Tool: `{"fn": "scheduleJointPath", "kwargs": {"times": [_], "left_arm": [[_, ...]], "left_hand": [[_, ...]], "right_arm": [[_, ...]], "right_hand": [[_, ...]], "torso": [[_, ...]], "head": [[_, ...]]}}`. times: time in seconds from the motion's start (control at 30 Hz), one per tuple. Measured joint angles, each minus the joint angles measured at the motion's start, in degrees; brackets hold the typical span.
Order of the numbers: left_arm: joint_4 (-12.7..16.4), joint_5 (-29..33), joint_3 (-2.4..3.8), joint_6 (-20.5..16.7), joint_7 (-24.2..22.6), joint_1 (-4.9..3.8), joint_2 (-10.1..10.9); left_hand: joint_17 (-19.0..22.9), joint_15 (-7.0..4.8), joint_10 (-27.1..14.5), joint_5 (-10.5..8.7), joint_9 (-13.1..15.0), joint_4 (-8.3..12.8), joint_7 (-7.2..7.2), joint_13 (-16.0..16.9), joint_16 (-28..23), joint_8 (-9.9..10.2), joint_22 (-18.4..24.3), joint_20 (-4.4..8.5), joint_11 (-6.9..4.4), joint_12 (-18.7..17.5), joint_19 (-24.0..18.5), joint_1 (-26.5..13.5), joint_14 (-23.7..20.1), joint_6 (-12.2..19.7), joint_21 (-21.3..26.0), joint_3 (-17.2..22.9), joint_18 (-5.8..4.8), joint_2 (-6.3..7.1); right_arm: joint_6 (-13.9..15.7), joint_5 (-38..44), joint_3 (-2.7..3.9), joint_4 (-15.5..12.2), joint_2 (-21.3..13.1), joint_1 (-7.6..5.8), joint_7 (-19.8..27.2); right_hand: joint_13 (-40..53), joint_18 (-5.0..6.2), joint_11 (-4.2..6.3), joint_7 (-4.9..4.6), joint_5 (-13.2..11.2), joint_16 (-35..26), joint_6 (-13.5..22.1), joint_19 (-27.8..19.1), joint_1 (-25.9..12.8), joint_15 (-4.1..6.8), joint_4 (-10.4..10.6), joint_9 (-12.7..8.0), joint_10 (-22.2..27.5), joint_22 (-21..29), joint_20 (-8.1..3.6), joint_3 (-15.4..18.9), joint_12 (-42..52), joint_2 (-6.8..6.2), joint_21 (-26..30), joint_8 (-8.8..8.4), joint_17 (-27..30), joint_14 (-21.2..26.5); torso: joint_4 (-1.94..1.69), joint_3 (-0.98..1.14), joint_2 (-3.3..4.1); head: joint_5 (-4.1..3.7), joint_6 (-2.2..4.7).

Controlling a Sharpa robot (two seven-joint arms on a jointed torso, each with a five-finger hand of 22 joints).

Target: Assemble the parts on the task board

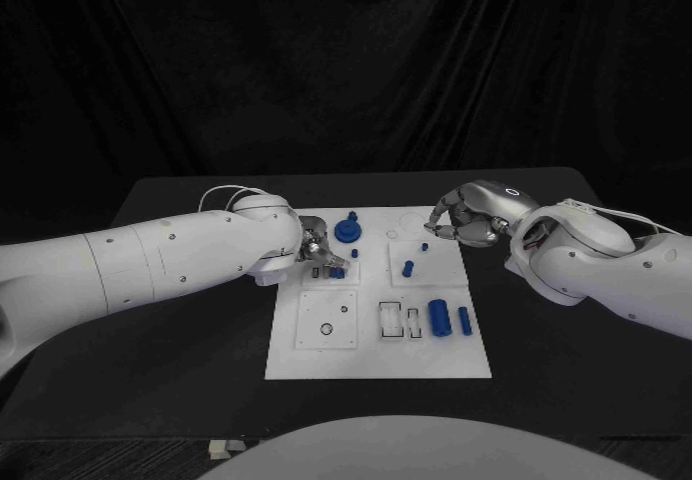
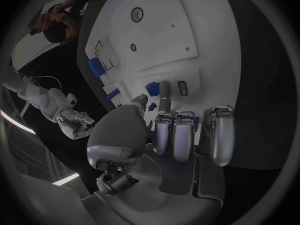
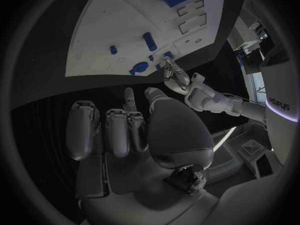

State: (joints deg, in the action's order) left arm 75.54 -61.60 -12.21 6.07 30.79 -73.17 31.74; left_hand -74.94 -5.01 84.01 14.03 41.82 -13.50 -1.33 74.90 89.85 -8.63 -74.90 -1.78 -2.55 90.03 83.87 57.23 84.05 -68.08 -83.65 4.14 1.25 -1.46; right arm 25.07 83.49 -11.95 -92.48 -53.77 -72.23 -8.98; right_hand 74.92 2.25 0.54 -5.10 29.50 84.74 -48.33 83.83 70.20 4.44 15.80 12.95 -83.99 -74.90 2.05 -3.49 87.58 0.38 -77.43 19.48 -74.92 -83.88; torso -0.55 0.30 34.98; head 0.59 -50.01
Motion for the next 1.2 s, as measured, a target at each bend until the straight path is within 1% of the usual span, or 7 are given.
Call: {"fn": "scheduleJointPath", "kwargs": {"times": [0.23,0.47,0.73,0.8,0.93,1.07,1.2], "left_arm": [[0.0,0.0,0.0,0.3,0.1,0.0,-0.2],[-0.2,0.0,0.0,0.8,0.2,0.0,-0.6],[-1.0,0.0,0.0,1.8,0.4,0.0,-1.3],[-1.2,0.0,0.0,2.0,0.5,0.0,-1.5],[-1.4,0.0,0.0,2.3,0.6,0.0,-1.7],[-1.6,0.0,0.03,2.6,0.6,0.0,-1.9],[-1.7,0.0,0.07,2.8,0.7,0.0,-2.0]], "left_hand": [[0.0,0.0,0.0,0.0,0.0,0.0,0.11,0.0,0.0,0.0,0.0,0.0,0.0,0.0,0.0,0.0,0.0,-0.1,-0.4,0.0,0.0,0.0],[0.0,0.0,0.0,0.28,0.5,0.2,0.54,0.0,0.0,-0.3,0.0,0.21,0.0,0.0,0.2,0.2,0.0,-1.6,-0.6,-0.2,0.0,0.23],[0.0,0.0,0.0,0.28,0.9,0.2,0.82,0.0,0.0,-0.5,0.0,0.21,0.0,0.0,0.2,0.2,0.0,-1.9,-0.6,-0.2,0.0,0.23],[0.0,-0.17,-0.1,0.28,1.1,0.3,0.82,0.0,0.0,-0.7,0.0,0.21,-0.31,0.0,0.2,0.7,-0.2,-1.9,-0.6,0.0,0.0,0.07],[0.0,-0.42,0.0,1.16,1.6,1.5,0.82,0.0,0.0,-0.7,0.0,0.64,-0.41,0.0,0.2,2.2,0.0,-1.9,-0.6,0.9,-0.01,0.14],[0.0,-0.42,0.0,2.29,1.7,2.0,0.82,0.0,0.0,-0.7,0.0,0.64,-0.41,0.0,0.2,2.6,0.0,-1.9,-0.6,1.4,0.0,0.35],[0.0,-0.42,0.0,5.18,1.8,2.9,0.72,0.0,0.0,-0.3,0.0,0.64,-0.41,0.0,0.2,3.0,0.0,-1.3,-0.6,2.2,-0.01,0.59]], "right_arm": [[-0.2,0.0,0.0,0.1,0.0,0.01,-0.1],[-0.3,0.0,0.0,0.1,0.0,0.03,-0.1],[-0.4,0.0,0.0,0.1,0.1,0.04,-0.2],[-0.4,0.0,0.0,0.1,0.1,0.05,-0.2],[-0.5,0.0,0.0,0.1,0.0,0.1,-0.2],[-0.5,0.0,0.0,0.1,0.1,0.19,-0.2],[-0.6,0.0,0.0,0.1,0.1,0.27,-0.2]], "right_hand": [[0.0,0.0,0.0,0.0,0.0,0.0,0.0,0.0,0.0,0.0,0.0,0.0,0.0,0.0,0.0,0.0,0.0,0.0,0.0,0.0,0.0,0.0],[0.0,0.0,0.0,0.0,0.0,0.0,0.0,0.0,0.0,0.0,0.0,0.0,0.0,0.0,0.0,0.0,0.0,0.0,0.0,0.0,0.0,0.0],[0.0,0.0,0.0,0.0,0.0,0.0,0.0,0.0,0.0,0.0,0.0,0.0,0.0,0.0,0.0,0.0,0.0,0.0,0.0,0.0,0.0,0.0],[0.0,0.0,0.0,0.0,0.0,0.0,0.0,0.0,0.0,0.0,0.0,0.0,0.0,0.0,0.0,0.0,0.0,0.0,0.0,0.0,0.0,0.0],[0.0,0.0,0.0,0.0,0.0,0.0,0.0,0.0,0.0,0.0,0.0,0.0,0.0,0.0,0.0,0.0,0.0,0.0,0.0,0.0,0.0,0.0],[0.0,-0.01,0.0,0.0,0.0,0.0,0.0,0.0,0.0,0.0,0.0,0.0,0.0,0.0,0.0,0.0,0.0,0.0,0.0,0.0,0.0,0.0],[0.0,-0.01,0.0,0.0,0.0,0.0,0.0,0.0,0.0,-0.13,0.0,0.0,0.0,0.0,0.0,0.0,0.0,0.0,0.1,0.0,0.0,-0.1]], "torso": [[0.01,0.0,0.01],[0.02,0.0,0.02],[0.01,0.01,0.02],[0.01,0.01,0.03],[0.01,0.01,0.04],[0.01,0.01,0.05],[0.01,0.01,0.05]], "head": [[0.07,-0.01],[0.1,0.0],[-0.04,0.0],[-0.04,0.0],[-0.04,0.0],[-0.04,0.0],[-0.02,0.0]]}}
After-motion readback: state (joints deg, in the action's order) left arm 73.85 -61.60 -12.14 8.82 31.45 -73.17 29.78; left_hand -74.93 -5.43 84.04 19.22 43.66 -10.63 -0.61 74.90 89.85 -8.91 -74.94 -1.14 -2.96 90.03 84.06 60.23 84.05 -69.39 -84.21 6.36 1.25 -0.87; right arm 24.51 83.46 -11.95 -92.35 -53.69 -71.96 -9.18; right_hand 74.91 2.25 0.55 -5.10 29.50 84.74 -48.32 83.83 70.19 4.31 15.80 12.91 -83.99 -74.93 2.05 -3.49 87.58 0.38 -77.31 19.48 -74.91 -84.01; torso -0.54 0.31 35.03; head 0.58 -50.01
